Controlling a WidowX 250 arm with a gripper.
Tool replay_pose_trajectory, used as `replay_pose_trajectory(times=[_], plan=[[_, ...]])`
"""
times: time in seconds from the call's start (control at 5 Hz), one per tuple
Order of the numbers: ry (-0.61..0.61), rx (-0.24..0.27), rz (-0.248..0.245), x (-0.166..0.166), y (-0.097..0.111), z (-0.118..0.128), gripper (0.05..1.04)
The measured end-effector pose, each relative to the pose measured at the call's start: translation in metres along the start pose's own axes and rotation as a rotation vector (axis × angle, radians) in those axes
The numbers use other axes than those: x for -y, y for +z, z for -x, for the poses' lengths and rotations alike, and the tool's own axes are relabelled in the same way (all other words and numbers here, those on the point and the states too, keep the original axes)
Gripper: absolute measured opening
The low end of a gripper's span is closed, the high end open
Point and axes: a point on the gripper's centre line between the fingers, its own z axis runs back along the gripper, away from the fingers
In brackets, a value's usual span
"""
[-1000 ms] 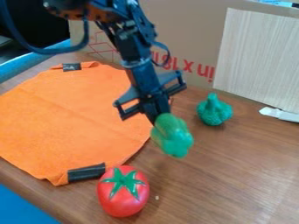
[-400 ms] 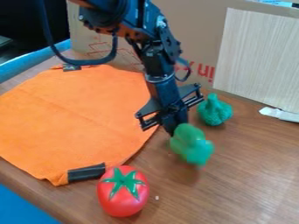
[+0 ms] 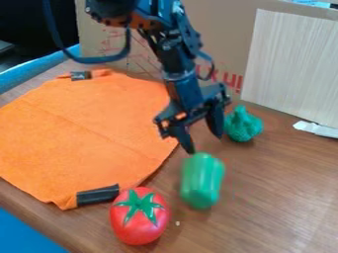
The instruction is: Move the green object to the right side of the table, on top of the tomato
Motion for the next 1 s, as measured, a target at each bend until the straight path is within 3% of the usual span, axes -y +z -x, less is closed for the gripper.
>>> replay_pose_trajectory(times=[0.2, 0.4, 0.6, 0.8, 1.0], plan=[[-0.023, -0.026, 0.029, 0.003, 0.028, -0.008, 1.005], [-0.087, -0.068, -0.041, -0.003, 0.064, -0.026, 1.001], [-0.231, -0.126, -0.228, -0.028, 0.074, -0.04, 1.0], [-0.339, -0.119, -0.305, -0.054, 0.082, -0.057, 1.0], [-0.424, -0.099, -0.281, -0.084, 0.124, -0.073, 1.0]])
